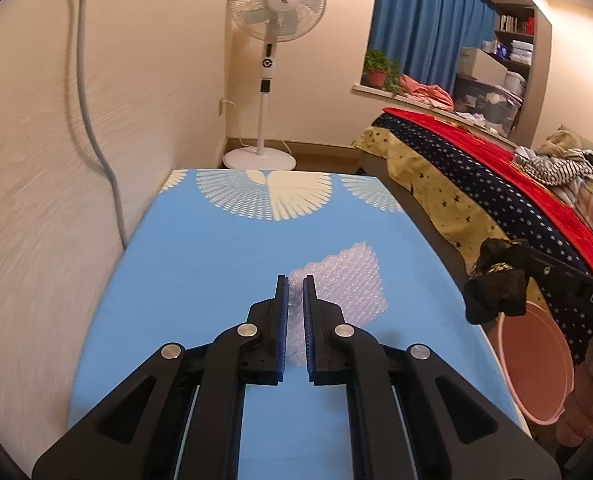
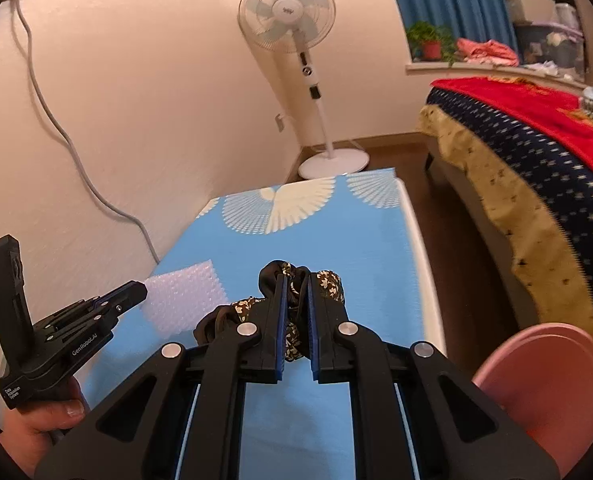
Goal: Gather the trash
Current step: 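Carry the foam net and black pouch with both tools over the wastebasket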
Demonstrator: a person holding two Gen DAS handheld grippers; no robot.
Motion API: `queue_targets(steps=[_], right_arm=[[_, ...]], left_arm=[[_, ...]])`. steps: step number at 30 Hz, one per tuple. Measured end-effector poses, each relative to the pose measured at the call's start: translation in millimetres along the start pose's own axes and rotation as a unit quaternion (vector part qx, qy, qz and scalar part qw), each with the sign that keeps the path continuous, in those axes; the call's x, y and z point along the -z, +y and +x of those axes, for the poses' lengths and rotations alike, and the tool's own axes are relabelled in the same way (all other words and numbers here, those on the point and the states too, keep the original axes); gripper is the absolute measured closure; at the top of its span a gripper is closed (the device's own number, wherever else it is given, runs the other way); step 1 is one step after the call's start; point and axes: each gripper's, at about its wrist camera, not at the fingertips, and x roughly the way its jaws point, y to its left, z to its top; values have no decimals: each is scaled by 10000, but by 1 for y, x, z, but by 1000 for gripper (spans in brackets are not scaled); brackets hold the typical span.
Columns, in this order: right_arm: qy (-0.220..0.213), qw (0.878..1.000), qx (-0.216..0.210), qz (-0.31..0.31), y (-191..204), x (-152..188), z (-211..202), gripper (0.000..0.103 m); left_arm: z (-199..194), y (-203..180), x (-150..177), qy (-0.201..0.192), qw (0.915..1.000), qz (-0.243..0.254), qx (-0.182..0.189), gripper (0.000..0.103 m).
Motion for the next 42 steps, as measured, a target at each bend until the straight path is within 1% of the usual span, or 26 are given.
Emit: queue_targets(steps=[5,8,9,11,18,22,27,35,39,42], right_arm=[[-146,9995,257,73,-13,11,-32,93],[-217,9990,369,151,-21,16,-51,93],[-299,9985,440,141,-24,19,-62,93],[-379,9979,506,142,-29,23,-74,93],[-609,9932,973,211,-55,34,-116,93],[-735,9894,1228,239,-65,39,-133,93],[-815,9852,1454,388,-78,47,-144,93],[-786,9786,1796,621,-100,55,-144,93],[-734,9720,2129,677,-113,58,-142,93],[-689,9643,2439,761,-125,62,-141,93]], left_arm=[[-15,-22,7,-57,9998,121,153,96],[-21,-39,12,-76,9992,294,252,96],[-23,-44,12,-87,9989,348,286,96],[-25,-54,13,-100,9985,406,354,96],[-27,-87,17,-125,9967,573,569,96],[-25,-111,21,-121,9948,711,721,96],[-22,-135,22,-145,9920,863,907,96],[-13,-168,24,-115,9879,996,1184,96],[-8,-184,25,-94,9859,1041,1309,96],[-4,-199,27,-63,9840,1081,1412,96]])
